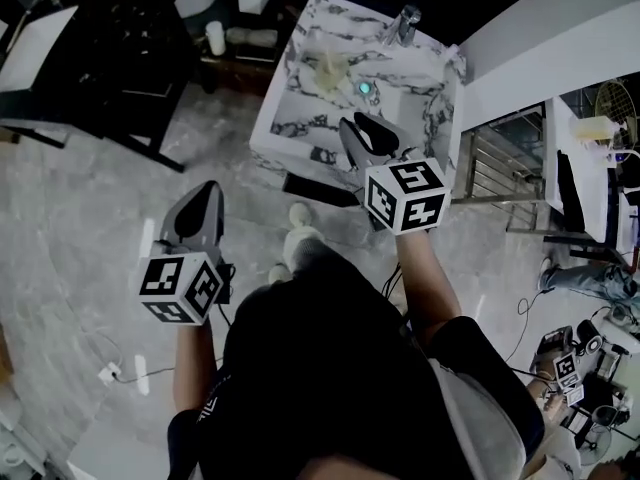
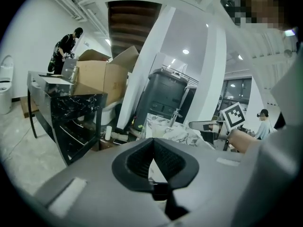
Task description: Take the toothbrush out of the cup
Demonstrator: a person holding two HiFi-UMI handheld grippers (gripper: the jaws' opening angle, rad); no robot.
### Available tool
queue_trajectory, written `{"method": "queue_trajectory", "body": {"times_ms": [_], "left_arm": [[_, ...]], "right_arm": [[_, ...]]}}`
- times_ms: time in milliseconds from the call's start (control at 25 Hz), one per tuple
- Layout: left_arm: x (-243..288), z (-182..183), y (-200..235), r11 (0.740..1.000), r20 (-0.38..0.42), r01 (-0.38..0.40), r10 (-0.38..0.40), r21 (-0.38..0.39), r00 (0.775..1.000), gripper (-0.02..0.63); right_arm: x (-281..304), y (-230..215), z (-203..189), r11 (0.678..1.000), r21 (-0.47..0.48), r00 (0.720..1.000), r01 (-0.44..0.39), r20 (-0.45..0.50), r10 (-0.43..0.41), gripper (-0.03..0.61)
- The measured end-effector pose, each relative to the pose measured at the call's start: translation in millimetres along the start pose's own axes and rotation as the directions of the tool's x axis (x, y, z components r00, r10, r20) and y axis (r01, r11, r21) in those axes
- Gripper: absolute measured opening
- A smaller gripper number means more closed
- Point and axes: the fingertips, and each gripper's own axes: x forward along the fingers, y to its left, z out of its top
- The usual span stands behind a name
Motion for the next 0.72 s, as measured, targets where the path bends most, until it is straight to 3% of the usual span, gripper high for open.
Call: {"method": "queue_trajectory", "body": {"times_ms": [440, 720], "left_arm": [[86.1, 31.2, 9.8, 0.999, -0.025, -0.044, 0.043, -0.020, 0.999, 0.015], [129.8, 38.9, 9.7, 0.999, -0.064, -0.051, 0.051, -0.012, 0.997, 0.015]], "right_arm": [[84.7, -61.8, 16.5, 0.997, -0.039, 0.994, -0.068, -0.088, 0.064, 0.097], [128.3, -91.2, 6.4, 0.994, -0.046, 0.984, -0.099, -0.153, 0.091, 0.097]]}}
